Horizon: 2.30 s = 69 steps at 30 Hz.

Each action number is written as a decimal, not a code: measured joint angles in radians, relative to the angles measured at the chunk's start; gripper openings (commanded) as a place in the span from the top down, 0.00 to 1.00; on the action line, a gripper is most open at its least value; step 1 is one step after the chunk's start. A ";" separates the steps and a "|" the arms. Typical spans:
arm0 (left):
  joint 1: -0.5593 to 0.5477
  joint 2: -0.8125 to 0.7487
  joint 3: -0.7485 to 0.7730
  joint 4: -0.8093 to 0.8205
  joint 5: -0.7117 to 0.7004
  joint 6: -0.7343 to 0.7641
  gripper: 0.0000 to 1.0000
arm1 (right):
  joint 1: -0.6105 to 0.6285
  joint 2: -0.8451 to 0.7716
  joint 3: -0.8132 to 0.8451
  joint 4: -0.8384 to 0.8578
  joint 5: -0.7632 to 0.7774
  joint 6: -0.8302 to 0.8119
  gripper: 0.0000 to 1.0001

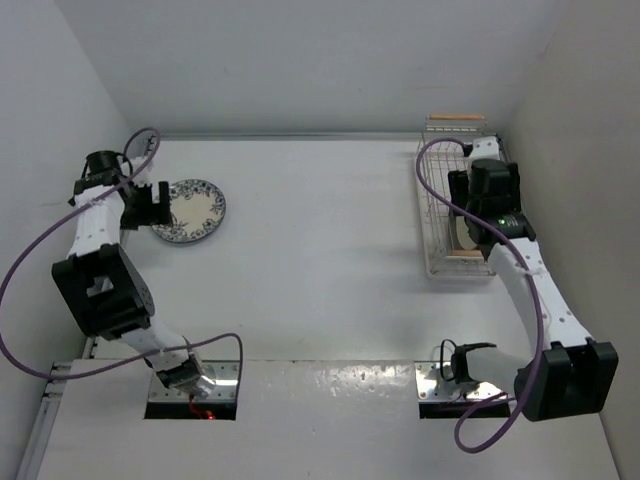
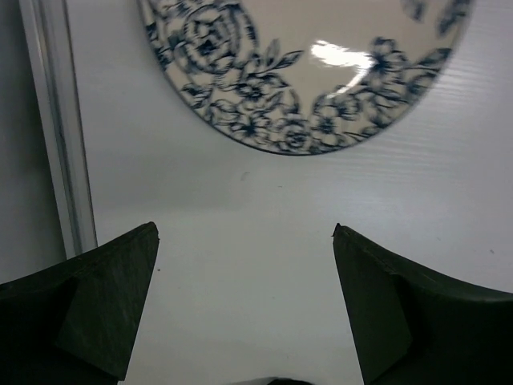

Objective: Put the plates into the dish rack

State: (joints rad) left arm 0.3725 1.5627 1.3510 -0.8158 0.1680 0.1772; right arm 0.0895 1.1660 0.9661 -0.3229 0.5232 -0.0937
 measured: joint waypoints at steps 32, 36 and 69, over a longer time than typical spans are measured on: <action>0.089 0.673 0.370 0.117 0.369 -0.142 1.00 | 0.040 -0.266 0.024 -0.054 -0.164 0.033 0.17; 0.011 0.650 0.335 0.096 0.400 -0.076 1.00 | 0.050 -0.266 0.016 -0.070 -0.229 0.045 0.18; -0.621 0.018 0.074 -0.164 0.523 0.378 1.00 | 0.546 0.541 -0.119 0.637 -0.954 0.596 0.68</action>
State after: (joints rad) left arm -0.2489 1.5803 1.4254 -0.9798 0.6914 0.5549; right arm 0.6350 1.7069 0.8471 0.3138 -0.4309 0.5022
